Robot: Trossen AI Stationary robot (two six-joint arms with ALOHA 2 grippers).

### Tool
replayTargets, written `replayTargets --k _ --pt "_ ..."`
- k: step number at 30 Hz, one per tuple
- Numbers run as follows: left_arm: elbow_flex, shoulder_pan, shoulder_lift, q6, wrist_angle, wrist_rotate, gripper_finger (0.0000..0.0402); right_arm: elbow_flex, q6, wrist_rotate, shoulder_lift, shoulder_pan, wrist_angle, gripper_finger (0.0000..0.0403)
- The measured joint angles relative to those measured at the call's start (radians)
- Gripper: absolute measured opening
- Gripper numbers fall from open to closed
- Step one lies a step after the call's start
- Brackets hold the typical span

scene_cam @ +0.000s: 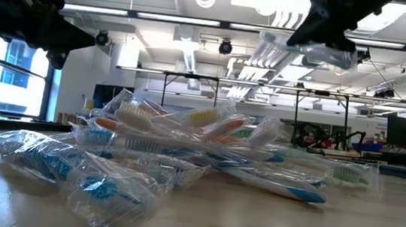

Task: Pick & Place Toothbrushes
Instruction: Put the green toothbrush into the white bin

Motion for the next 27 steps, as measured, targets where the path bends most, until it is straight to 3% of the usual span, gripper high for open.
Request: replayTargets --k 13,27 --pt "-0.001 0.0 0.0 -0.003 0.009 0.0 0.0019 0.001 -0.122 0.155 -0.038 -0.016 0.033 0.0002" --pt "-0.003 0.0 0.0 0.007 0.042 0.001 0.0019 0.001 -0.297 0.164 0.117 -0.242 0.284 0.0002"
